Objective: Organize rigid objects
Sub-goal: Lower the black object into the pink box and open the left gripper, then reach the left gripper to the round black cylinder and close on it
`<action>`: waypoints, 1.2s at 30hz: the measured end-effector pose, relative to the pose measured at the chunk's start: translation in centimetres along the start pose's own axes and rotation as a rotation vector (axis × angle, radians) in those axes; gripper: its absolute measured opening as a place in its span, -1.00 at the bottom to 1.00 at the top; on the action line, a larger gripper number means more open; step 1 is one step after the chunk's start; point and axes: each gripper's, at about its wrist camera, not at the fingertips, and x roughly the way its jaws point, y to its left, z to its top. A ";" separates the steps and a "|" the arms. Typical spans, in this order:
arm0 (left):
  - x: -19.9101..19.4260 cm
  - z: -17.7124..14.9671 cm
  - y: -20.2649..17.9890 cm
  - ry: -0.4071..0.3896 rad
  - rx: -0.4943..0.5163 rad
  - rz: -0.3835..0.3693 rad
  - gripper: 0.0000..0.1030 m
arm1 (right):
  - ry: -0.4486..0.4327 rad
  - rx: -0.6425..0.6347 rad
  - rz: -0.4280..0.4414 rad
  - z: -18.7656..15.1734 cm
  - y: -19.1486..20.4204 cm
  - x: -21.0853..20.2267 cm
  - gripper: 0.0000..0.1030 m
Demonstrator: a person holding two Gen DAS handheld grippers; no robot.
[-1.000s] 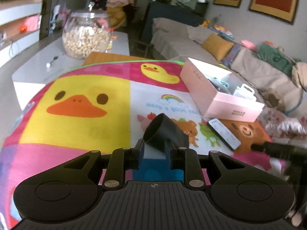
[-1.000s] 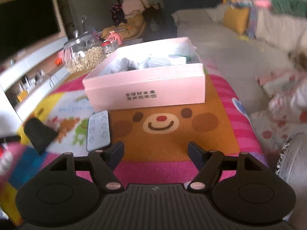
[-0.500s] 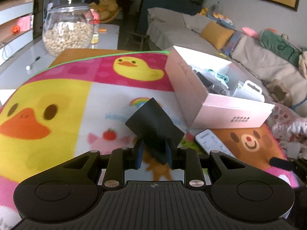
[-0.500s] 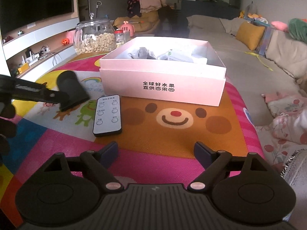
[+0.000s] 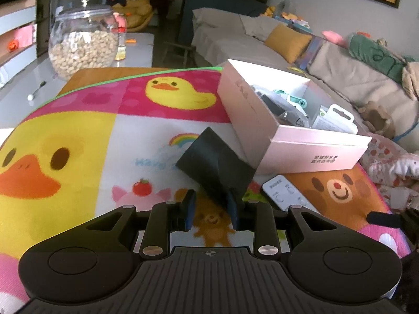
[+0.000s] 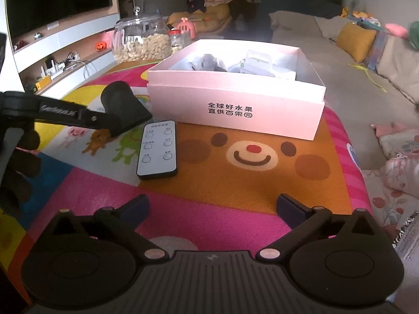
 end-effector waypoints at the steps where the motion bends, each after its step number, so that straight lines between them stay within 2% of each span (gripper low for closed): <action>1: -0.2 -0.2 0.3 0.003 -0.012 0.003 -0.47 | -0.002 -0.005 -0.003 0.0 0.1 0.0 1.00; 6: -1.4 -0.4 1.4 -0.010 -0.098 -0.039 -0.47 | -0.013 -0.009 -0.005 -0.2 0.3 -0.2 1.00; 8: -1.8 0.1 1.7 -0.043 -0.154 -0.061 -0.47 | -0.013 -0.010 -0.009 -0.3 0.3 -0.2 1.00; 11: -2.4 1.1 1.9 -0.110 -0.208 -0.043 -0.48 | -0.017 -0.009 -0.013 -0.3 0.4 -0.3 1.00; 13: -2.9 1.8 1.8 -0.179 -0.212 -0.012 -0.48 | -0.020 -0.008 -0.016 -0.4 0.4 -0.4 1.00; 15: -2.9 2.9 1.2 -0.218 -0.157 -0.006 -0.48 | -0.021 -0.007 -0.016 -0.4 0.4 -0.4 1.00; 19: 0.0 5.4 1.2 -0.140 -0.101 -0.034 -0.48 | -0.022 -0.006 -0.015 -0.4 0.4 -0.4 1.00; 22: 2.0 5.5 2.2 -0.019 -0.149 -0.137 -0.50 | -0.025 -0.004 -0.014 -0.4 0.4 -0.4 1.00; 24: 1.4 4.3 2.6 -0.004 -0.146 -0.181 -0.50 | -0.027 -0.003 -0.013 -0.5 0.3 -0.5 1.00; 28: -0.8 0.5 2.5 0.075 -0.054 -0.244 -0.50 | -0.027 -0.004 -0.013 -0.5 0.4 -0.5 1.00; 31: -2.6 -2.6 1.4 0.133 0.094 -0.254 -0.49 | -0.028 -0.002 -0.012 -0.5 0.4 -0.5 1.00; 33: -4.3 -3.5 0.5 0.108 0.200 -0.230 -0.49 | -0.028 -0.003 -0.013 -0.5 0.3 -0.5 1.00; 36: -6.2 -4.3 -0.8 0.021 0.382 -0.141 -0.49 | -0.027 -0.003 -0.014 -0.5 0.3 -0.5 1.00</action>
